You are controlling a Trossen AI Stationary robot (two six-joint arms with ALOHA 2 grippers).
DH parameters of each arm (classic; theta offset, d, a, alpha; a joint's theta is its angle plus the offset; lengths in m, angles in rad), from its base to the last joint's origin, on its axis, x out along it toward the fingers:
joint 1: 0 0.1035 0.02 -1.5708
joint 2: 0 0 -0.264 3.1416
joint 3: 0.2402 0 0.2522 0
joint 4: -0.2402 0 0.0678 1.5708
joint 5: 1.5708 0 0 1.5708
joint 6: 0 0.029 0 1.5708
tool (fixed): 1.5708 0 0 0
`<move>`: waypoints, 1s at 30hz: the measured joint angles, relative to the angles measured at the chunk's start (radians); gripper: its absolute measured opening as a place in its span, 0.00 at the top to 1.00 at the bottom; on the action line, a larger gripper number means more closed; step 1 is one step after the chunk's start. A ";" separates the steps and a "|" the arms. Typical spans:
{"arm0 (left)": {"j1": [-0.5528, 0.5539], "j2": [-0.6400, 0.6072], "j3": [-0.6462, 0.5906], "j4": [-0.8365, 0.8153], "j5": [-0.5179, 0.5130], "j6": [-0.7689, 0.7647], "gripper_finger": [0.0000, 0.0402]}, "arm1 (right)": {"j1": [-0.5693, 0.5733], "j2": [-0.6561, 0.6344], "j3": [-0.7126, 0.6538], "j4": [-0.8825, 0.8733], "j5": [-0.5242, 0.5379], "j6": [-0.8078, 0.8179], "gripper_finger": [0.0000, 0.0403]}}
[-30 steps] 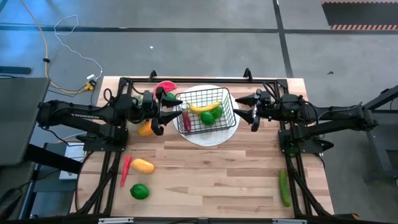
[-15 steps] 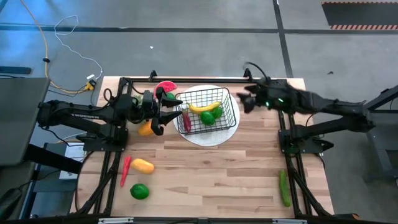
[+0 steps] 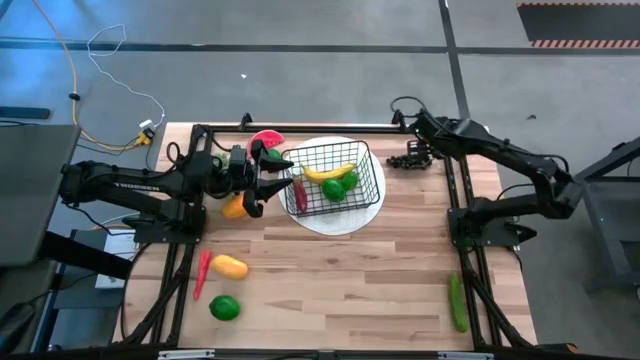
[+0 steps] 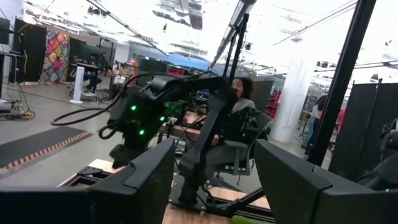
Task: Build produce basket
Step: Put the black grapes into the black wire basket
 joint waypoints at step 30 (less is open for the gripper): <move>0.000 0.000 0.000 0.000 -0.041 0.002 0.47 | -0.133 -0.004 -0.494 0.665 -0.104 0.599 0.38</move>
